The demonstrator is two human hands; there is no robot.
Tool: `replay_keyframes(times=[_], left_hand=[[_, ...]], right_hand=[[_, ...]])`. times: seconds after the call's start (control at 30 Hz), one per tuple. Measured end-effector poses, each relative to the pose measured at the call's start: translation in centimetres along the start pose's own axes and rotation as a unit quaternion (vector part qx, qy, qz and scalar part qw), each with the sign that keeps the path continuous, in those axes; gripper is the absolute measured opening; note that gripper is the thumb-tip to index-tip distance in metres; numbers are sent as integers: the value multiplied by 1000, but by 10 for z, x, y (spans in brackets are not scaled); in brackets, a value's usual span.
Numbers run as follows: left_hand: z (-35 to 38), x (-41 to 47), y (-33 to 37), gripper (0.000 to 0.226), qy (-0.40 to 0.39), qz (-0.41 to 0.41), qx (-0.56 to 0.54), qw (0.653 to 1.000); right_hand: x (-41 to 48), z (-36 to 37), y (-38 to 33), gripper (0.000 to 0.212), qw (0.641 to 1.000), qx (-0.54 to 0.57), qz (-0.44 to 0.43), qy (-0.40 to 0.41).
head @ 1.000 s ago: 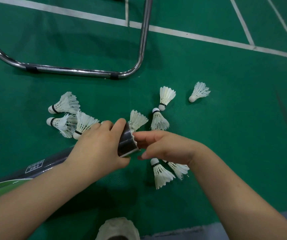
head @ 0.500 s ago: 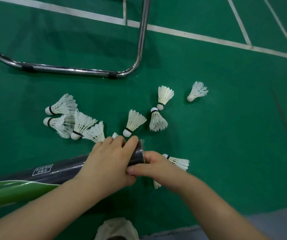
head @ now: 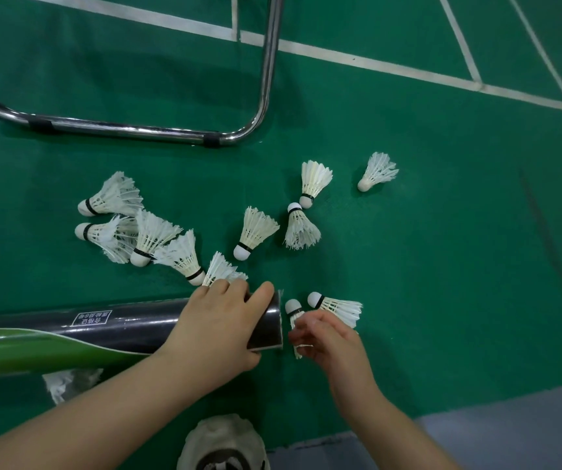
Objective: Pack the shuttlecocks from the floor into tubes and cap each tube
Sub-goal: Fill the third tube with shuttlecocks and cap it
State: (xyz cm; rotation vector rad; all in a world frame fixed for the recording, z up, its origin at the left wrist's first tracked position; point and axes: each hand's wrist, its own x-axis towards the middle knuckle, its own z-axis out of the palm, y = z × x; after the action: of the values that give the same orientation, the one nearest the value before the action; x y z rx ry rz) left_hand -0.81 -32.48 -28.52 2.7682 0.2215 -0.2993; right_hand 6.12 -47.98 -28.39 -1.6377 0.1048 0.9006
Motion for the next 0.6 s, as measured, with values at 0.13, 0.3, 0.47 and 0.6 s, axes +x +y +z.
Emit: replay_keyframes(times=[0.13, 0.3, 0.47, 0.6], left_hand=[[3, 2, 1, 77, -5, 9, 16, 1000], [5, 3, -1, 77, -4, 11, 21, 1000], [5, 5, 1, 80, -18, 12, 31, 999], [4, 7, 0, 80, -23, 7, 39, 999]], right_hand=[[-3, -7, 20, 32, 995, -31, 28, 85], [0, -14, 47, 40, 982, -87, 92, 136], [11, -18, 50, 32, 972, -64, 166, 151], [21, -17, 48, 20, 967, 12, 204, 152]])
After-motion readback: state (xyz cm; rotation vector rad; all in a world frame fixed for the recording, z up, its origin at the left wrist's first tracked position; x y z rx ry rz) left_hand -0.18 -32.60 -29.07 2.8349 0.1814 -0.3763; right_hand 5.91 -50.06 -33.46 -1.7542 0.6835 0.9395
